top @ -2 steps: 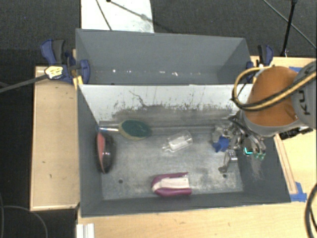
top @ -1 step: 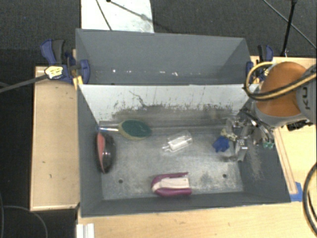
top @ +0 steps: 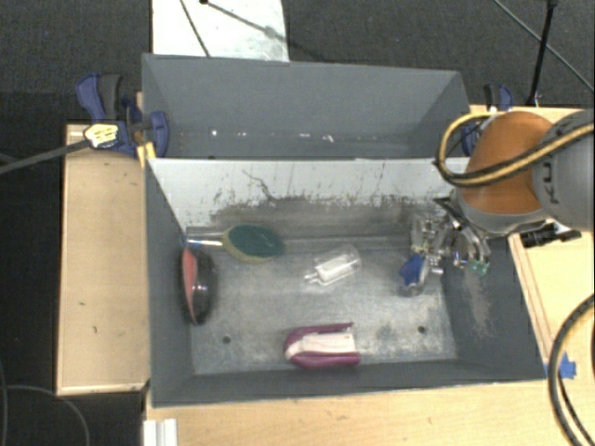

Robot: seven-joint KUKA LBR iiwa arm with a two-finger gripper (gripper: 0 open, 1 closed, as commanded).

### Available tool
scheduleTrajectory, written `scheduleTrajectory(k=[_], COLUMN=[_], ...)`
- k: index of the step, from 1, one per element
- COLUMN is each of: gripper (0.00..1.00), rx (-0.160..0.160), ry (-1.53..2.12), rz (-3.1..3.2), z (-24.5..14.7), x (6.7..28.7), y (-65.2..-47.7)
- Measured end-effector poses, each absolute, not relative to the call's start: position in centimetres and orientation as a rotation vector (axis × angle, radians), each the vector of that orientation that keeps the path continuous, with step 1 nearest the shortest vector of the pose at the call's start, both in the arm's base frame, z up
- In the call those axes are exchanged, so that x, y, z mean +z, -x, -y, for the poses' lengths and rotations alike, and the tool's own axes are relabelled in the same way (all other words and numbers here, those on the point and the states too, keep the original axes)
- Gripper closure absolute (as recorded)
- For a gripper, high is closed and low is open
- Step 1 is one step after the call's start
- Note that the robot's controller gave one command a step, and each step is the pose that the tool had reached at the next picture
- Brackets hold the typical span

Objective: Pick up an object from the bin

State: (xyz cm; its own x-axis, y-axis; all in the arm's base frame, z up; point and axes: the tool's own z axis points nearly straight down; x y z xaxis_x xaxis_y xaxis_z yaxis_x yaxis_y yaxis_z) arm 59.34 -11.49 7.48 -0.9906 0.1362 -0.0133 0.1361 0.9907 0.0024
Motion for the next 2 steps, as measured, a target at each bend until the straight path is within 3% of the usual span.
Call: scheduleTrajectory(k=[1,2], gripper=[1.00,1.00], rx=[-0.002,-0.001], ry=[-0.210,-0.277], rz=[-3.113,-3.118], z=[11.7,11.4], x=[7.8,22.4], y=[-59.5,-57.6])
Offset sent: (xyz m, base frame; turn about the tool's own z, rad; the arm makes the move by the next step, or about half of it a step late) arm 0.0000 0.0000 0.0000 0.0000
